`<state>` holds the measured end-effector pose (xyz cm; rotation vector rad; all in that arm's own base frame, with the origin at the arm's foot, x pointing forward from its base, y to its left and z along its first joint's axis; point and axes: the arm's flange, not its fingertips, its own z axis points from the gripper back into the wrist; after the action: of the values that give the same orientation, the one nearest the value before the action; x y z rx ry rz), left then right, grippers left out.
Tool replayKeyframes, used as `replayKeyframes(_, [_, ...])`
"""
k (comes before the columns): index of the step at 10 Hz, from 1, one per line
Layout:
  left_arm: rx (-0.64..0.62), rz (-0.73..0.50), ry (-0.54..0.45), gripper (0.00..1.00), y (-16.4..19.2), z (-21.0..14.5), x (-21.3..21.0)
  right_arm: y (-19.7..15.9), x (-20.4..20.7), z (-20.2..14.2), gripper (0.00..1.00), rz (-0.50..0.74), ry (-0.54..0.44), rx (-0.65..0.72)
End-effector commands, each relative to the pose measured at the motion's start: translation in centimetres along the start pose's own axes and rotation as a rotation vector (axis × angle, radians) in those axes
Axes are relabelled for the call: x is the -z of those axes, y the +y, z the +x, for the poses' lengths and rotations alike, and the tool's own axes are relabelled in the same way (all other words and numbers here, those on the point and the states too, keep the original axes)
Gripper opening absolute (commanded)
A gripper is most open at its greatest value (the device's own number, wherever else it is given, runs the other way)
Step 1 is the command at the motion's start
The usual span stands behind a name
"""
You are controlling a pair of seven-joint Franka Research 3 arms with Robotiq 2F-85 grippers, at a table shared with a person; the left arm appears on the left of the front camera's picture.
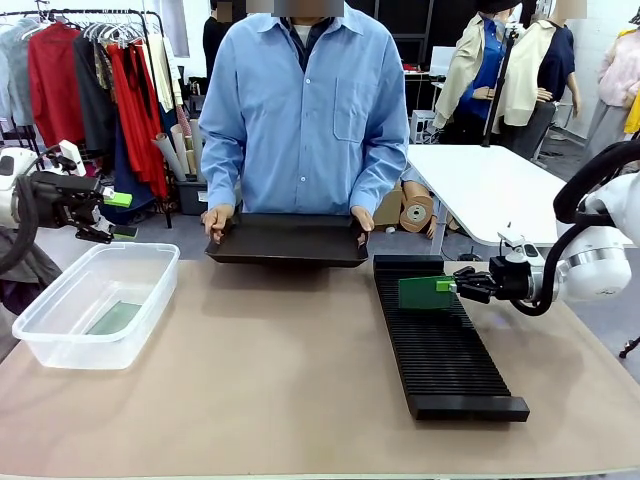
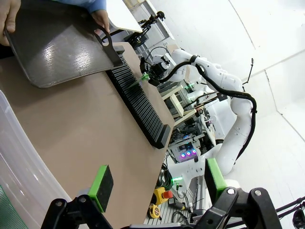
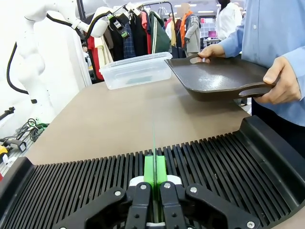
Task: Sort PCBs into racks and boxes based on the side picked up.
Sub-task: If the short side of the Blank PCB is picked up, insert it into the PCB Rack ; if the long side is picked up, place it in the Organizing box.
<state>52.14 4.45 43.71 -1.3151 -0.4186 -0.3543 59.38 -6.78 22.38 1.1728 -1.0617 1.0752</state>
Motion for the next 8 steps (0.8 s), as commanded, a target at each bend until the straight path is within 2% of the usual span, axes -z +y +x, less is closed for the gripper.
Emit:
replayKeyframes(1, [0.003,0.000,-0.002,1.00,-0.20,0.05,-0.08,-0.57,-0.37,-0.34,0.00,0.009,-0.014,0.008])
replayKeyframes(8, [0.003,0.000,-0.002,1.00,-0.20,0.05,-0.08,-1.13,-0.50,-1.00,0.00,0.060,-0.005,0.047])
